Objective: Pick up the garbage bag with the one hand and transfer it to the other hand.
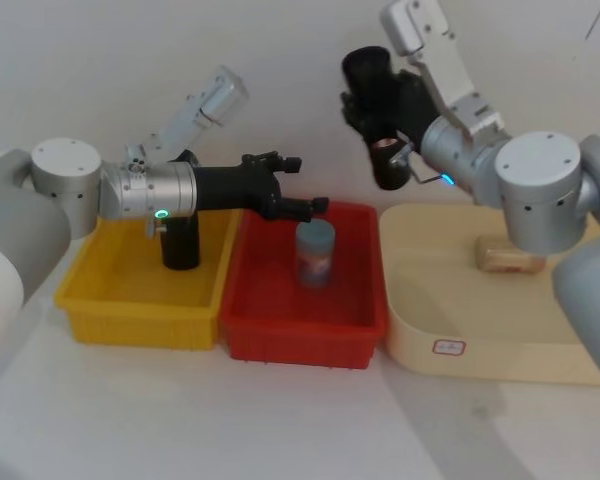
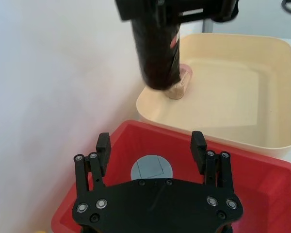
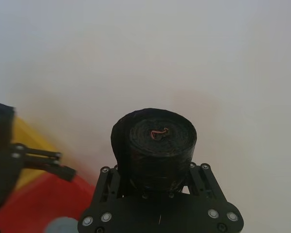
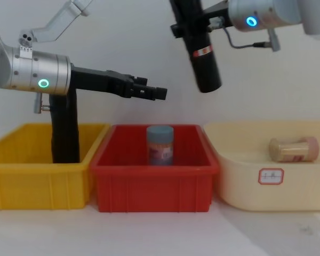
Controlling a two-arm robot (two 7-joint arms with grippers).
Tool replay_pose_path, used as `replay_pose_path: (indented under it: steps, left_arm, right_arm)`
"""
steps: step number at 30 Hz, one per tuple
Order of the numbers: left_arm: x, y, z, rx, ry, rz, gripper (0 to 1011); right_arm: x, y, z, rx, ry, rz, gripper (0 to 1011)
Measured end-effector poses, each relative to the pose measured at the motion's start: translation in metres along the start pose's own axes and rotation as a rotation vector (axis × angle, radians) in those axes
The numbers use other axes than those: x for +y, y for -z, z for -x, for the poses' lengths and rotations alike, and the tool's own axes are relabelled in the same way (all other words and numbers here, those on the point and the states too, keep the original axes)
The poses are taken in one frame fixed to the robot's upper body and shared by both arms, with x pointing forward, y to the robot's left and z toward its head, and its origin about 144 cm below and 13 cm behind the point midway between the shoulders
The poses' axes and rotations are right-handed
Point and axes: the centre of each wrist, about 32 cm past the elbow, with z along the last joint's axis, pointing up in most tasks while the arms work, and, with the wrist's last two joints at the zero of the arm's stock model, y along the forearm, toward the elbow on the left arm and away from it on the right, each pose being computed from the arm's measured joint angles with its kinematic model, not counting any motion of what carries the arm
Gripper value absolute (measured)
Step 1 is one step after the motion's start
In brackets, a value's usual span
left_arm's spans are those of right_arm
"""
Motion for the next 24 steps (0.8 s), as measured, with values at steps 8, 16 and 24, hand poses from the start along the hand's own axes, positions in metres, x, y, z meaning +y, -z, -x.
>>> replay_pose_path:
  steps: [8,16,24]
  left_arm:
    - [0.0,0.0,0.0,0.0,0.0,0.0,1000]
    - [0.0,0.0,0.0,0.0,0.0,0.0,1000]
    - [0.0,0.0,0.0,0.0,0.0,0.0,1000]
  right_arm:
    - [-0.016,-0.01,-0.006,-0.048,0.109,0.062,538]
    - [-0.035,-0.011,-0.019,-0.076,0.224,0.144,538]
    - [-0.049,-0.004,-0.037,-0.071,0.292,0.224,538]
